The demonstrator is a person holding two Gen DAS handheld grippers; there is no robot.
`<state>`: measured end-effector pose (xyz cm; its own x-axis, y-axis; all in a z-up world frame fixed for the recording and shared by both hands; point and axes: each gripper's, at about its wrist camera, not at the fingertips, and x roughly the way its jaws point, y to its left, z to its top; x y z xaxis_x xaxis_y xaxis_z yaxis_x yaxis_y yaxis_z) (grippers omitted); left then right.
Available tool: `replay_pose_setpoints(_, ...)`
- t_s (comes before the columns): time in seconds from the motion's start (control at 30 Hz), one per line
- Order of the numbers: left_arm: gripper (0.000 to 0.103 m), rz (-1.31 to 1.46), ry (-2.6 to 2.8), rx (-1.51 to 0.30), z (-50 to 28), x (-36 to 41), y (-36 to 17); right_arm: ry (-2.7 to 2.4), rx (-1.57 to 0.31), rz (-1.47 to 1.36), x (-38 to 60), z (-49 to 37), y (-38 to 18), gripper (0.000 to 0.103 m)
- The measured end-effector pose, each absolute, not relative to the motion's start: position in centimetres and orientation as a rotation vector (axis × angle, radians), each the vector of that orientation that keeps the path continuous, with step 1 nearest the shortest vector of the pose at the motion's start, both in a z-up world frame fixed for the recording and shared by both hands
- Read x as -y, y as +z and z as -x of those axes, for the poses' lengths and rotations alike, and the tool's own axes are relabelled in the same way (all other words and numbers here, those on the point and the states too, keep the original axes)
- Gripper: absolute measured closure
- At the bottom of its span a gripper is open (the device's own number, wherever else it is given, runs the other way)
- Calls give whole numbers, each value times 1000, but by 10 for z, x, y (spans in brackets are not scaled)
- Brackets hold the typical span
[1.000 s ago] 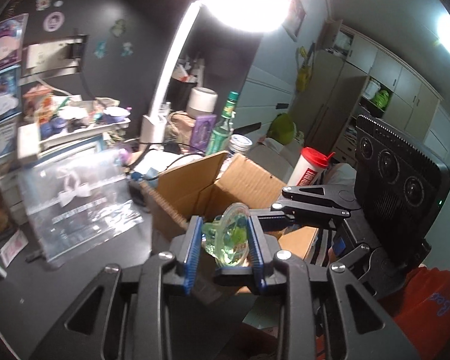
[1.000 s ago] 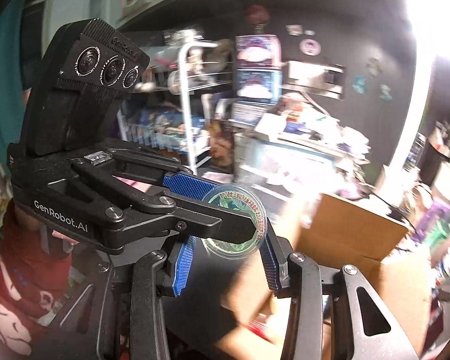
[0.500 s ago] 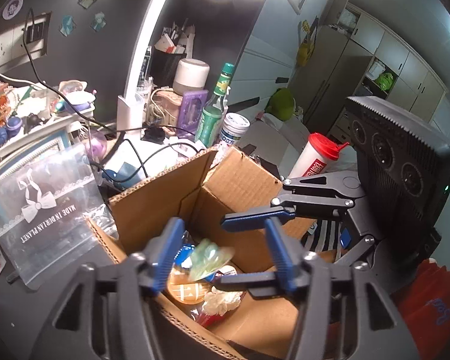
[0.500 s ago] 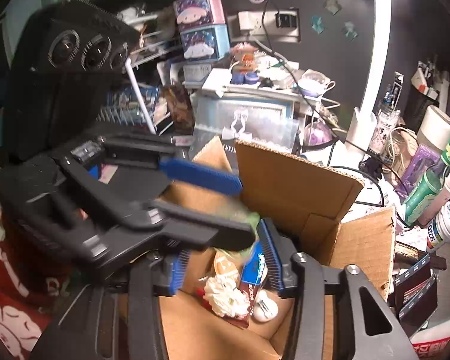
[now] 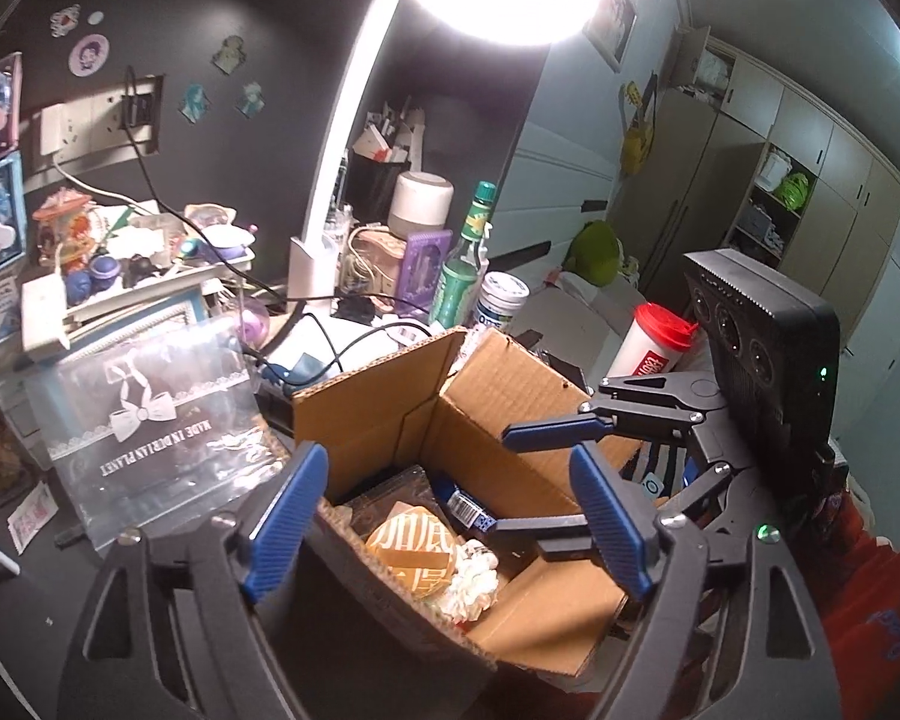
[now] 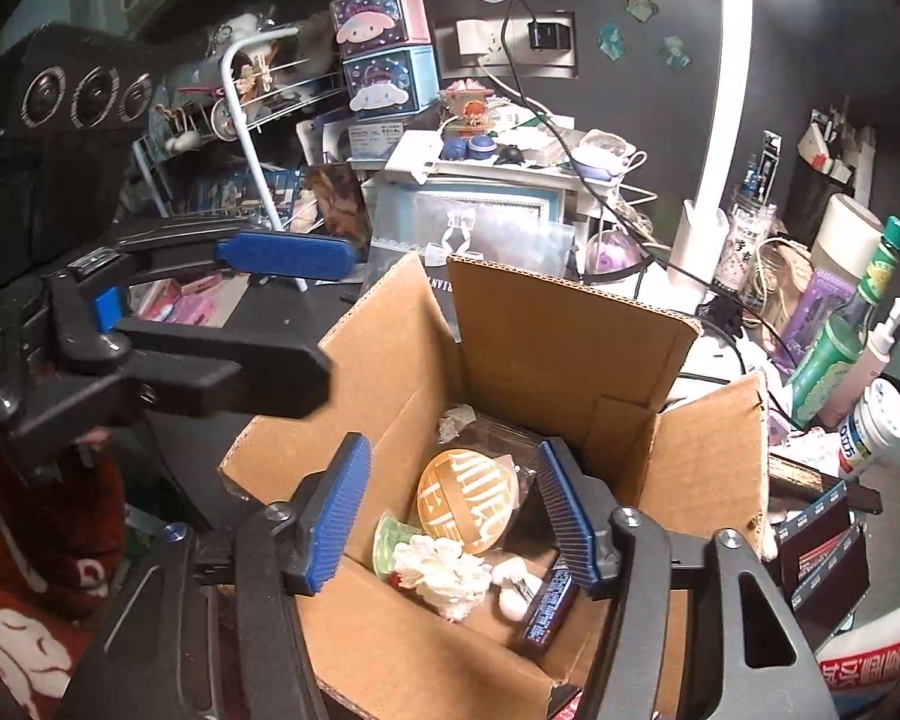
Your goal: Organize objects
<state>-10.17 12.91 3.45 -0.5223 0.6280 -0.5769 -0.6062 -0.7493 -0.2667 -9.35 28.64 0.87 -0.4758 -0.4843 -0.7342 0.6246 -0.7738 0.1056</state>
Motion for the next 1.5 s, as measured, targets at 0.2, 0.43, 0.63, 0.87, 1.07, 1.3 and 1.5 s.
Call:
replay_pose_setpoints(0.2,12,810,2345,61,80,-107,39,-2283,-235,-1013,-284,84,13,33)
replay_pose_setpoints(0.43,10,763,2524,66,53,-81,43,-2354,-235,-921,-282,75,22,15)
replay_pose_setpoints(0.63,1,710,2688,75,37,-63,40,-2407,-194,-749,-284,69,27,11)
replay_pose_setpoints(0.87,1,711,2776,112,35,-50,32,-2374,-169,-610,-286,68,32,3)
replay_pose_setpoints(1.07,1,718,2800,129,40,-45,27,-2372,-171,-578,-288,71,30,2)
replay_pose_setpoints(1.3,1,716,2808,124,45,-45,26,-2357,-153,-592,-290,76,26,2)
replay_pose_setpoints(1.5,1,713,2808,117,45,-46,26,-2355,-150,-593,-293,76,27,2)
